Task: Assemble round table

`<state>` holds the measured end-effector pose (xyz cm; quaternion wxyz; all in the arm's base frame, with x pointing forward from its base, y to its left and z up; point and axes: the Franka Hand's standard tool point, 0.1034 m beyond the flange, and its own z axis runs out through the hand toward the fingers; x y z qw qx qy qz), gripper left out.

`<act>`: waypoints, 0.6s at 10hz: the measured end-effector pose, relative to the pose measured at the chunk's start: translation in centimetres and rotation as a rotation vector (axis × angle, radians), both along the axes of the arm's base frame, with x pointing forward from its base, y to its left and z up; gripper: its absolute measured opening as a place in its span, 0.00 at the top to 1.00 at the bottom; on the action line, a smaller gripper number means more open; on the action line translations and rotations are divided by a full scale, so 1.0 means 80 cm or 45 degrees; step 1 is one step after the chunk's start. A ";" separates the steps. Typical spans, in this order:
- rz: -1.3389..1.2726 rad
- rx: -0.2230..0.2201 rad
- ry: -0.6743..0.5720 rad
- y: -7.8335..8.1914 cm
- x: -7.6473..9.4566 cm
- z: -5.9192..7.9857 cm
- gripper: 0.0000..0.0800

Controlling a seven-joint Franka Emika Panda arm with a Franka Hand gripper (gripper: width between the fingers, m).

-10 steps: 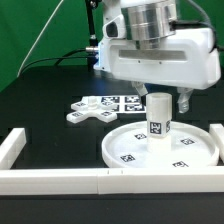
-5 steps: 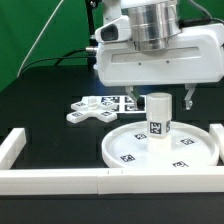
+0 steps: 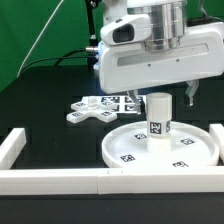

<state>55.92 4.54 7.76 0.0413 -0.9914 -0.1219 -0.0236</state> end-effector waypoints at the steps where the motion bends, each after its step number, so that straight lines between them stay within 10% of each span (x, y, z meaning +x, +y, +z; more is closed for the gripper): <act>1: 0.249 -0.032 -0.029 -0.004 0.002 -0.001 0.19; 4: 0.576 -0.066 -0.077 -0.008 0.006 -0.001 0.19; 6: 0.547 -0.065 -0.075 -0.008 0.006 -0.001 0.48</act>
Offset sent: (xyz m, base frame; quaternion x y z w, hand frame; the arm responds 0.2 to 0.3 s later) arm 0.0000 0.0000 0.0000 0.0000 0.0000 -0.0650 0.9979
